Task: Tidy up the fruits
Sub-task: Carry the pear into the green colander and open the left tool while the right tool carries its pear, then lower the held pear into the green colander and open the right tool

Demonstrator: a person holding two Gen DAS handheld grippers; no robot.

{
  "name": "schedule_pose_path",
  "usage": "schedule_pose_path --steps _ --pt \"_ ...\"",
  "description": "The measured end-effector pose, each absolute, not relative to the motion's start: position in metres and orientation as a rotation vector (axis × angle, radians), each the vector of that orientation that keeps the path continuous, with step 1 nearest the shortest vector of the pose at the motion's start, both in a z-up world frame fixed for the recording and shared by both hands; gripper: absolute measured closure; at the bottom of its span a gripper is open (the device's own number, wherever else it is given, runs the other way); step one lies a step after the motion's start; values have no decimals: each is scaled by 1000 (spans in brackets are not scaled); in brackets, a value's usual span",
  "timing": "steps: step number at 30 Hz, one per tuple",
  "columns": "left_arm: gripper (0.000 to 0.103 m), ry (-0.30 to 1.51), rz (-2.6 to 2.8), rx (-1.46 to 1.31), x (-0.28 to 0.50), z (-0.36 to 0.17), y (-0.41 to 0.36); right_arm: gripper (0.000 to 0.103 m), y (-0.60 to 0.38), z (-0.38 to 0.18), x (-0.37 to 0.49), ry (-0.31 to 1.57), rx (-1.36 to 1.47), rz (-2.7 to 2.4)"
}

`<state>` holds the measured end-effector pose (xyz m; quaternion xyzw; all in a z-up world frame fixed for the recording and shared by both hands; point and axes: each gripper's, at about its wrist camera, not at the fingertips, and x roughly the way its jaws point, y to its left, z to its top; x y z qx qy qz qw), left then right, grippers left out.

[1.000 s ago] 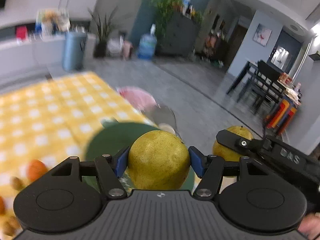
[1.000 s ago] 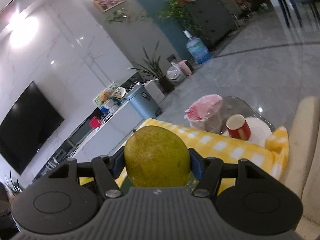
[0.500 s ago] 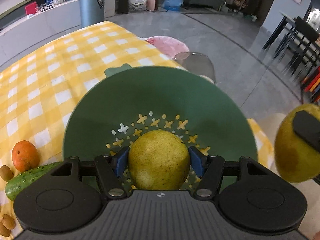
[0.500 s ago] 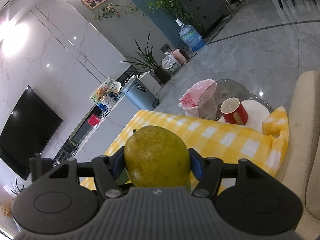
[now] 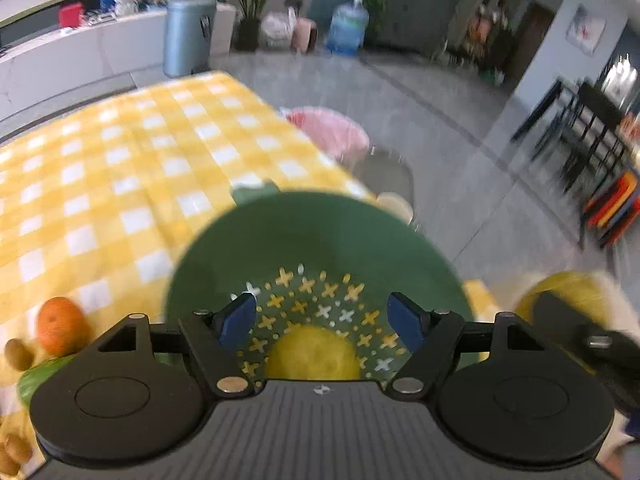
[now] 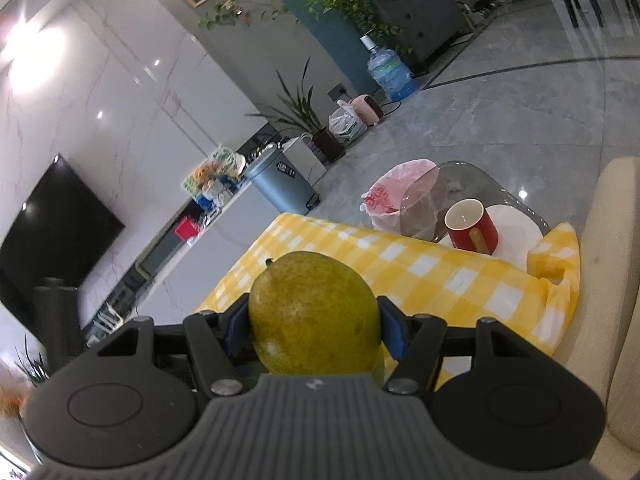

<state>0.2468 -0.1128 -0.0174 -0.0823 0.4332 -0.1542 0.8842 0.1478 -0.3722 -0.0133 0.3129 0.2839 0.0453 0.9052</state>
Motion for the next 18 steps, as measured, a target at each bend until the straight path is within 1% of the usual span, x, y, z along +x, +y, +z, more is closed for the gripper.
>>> schedule_pose_path --steps 4,7,10,13,16,18 --pt "13 811 -305 -239 210 7 -79 41 -362 -2 154 577 592 118" --pt "12 769 -220 -224 183 11 -59 41 -339 7 171 652 446 189" --pt "12 776 -191 -214 169 -1 -41 41 -318 10 195 778 297 160" --pt "12 794 -203 -211 159 -15 -24 41 -304 14 215 852 166 133" --pt "12 806 -204 -229 152 -27 -12 41 -291 18 225 892 61 159" --pt "12 814 -218 -244 148 -30 -5 41 -283 23 227 893 41 164"
